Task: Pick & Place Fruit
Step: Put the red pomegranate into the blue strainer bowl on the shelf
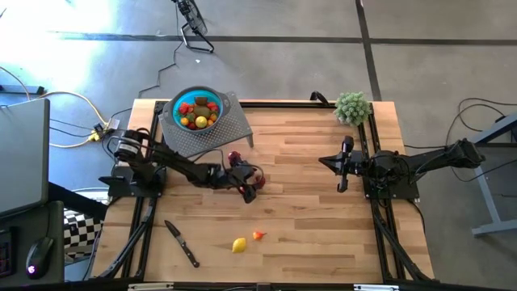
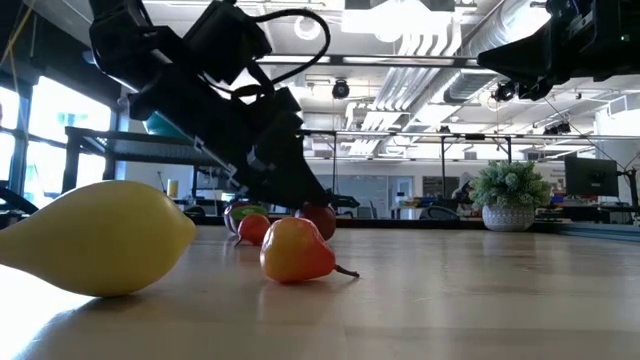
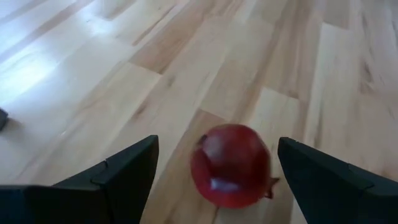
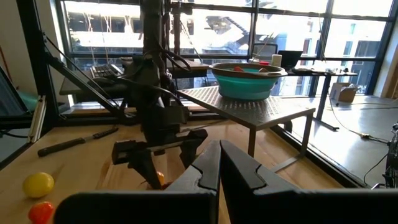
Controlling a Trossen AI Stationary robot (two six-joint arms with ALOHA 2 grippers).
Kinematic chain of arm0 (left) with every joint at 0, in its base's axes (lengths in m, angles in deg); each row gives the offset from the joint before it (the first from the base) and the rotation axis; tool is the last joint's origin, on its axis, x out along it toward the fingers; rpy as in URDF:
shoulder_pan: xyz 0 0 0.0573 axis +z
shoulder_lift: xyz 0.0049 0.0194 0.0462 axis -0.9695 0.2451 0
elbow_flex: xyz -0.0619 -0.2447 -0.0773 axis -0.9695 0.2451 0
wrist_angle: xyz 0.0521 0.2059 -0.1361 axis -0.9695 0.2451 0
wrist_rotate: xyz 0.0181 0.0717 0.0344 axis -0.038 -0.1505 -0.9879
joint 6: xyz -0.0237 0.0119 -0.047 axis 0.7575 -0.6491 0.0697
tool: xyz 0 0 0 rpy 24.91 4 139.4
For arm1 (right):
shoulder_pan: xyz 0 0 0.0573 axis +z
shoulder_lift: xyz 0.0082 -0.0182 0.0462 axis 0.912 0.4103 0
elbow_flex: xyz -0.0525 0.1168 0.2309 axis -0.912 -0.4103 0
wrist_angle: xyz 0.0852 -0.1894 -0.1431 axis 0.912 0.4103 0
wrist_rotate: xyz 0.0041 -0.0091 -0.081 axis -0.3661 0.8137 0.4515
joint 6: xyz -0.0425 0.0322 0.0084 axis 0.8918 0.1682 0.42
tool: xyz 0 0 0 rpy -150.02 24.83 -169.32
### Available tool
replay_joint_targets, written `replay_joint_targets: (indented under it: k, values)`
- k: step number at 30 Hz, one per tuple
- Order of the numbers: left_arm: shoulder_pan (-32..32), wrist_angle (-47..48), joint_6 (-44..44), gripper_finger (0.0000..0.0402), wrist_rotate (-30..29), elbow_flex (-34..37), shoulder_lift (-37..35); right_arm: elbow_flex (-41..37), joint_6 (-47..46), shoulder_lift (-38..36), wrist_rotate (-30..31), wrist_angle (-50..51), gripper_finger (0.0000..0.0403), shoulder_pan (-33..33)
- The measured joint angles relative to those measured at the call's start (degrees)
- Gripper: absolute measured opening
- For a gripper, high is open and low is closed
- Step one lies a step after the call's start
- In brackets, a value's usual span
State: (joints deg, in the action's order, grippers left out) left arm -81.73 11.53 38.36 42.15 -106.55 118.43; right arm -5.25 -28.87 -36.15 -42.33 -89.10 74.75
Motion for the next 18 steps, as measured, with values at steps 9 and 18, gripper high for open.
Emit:
replay_joint_targets:
  k: [9, 18]
  values:
    - [0.28, -3.65, 1.55, 0.0324, 1.35, -0.03, 3.56, 0.0, 0.0, 0.0, 0.0, 0.04, 0.0003, 0.0]
    - [0.33, -4.22, 1.38, 0.0324, 1.01, -0.06, 4.14, 0.0, 0.22, 0.0, 0.0, 0.2, 0.0002, 0.02]
